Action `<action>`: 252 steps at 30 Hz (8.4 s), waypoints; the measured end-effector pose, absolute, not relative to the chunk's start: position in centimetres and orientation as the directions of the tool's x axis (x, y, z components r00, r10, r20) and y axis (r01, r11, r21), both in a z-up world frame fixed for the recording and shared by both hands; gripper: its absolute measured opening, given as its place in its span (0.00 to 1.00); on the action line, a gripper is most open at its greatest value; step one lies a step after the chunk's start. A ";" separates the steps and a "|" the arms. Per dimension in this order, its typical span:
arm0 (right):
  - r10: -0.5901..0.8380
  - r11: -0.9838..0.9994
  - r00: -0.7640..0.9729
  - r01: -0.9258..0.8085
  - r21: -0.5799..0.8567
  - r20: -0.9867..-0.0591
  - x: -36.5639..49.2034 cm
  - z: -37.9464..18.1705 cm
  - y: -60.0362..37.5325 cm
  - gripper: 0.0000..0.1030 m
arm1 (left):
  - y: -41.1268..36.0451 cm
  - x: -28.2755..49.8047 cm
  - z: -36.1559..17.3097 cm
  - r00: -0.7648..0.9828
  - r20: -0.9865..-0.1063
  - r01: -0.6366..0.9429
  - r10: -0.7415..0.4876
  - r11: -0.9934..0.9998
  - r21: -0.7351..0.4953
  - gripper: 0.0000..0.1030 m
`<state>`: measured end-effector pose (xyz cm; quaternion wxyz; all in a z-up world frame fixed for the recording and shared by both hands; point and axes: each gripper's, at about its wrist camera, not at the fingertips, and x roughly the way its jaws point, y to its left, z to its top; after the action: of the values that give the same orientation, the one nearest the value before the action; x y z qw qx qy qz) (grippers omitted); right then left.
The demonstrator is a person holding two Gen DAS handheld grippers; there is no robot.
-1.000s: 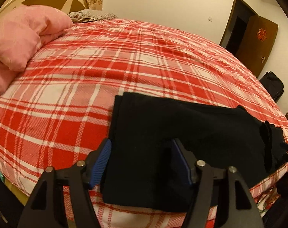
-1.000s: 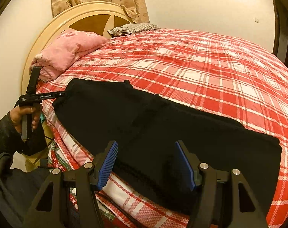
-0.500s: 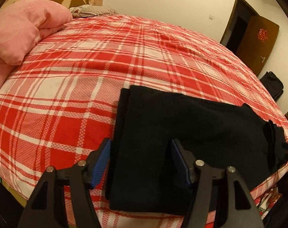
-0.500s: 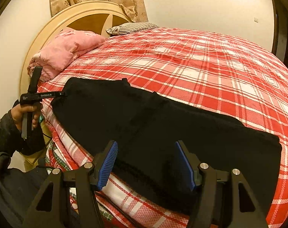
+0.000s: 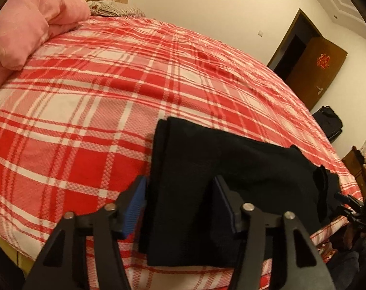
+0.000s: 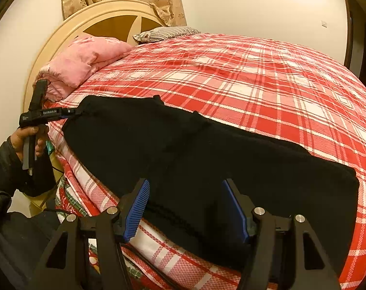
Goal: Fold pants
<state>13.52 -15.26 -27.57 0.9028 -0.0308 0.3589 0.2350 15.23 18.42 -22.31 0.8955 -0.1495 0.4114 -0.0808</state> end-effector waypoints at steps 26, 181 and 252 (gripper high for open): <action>0.364 0.910 0.658 -0.402 0.101 -0.659 13.5 -27.4 -15.9 0.62 | 16.9 15.3 -20.4 0.612 -0.697 0.074 -0.373 0.905 -0.418 0.19; 0.229 0.944 0.707 0.008 0.331 -0.670 10.1 -26.9 -33.1 0.68 | -6.6 18.4 -15.8 0.588 -0.749 0.428 -0.305 0.903 -0.032 1.00; 0.369 0.906 0.705 -0.128 0.403 -0.605 13.3 -25.0 -31.6 0.26 | -10.3 16.0 -17.8 0.452 -0.754 0.530 -0.477 0.823 -0.203 0.19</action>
<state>13.29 -31.60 -24.96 0.9080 0.1679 0.3587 0.1369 16.04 -10.26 -17.78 0.8514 0.0307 0.4322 -0.2956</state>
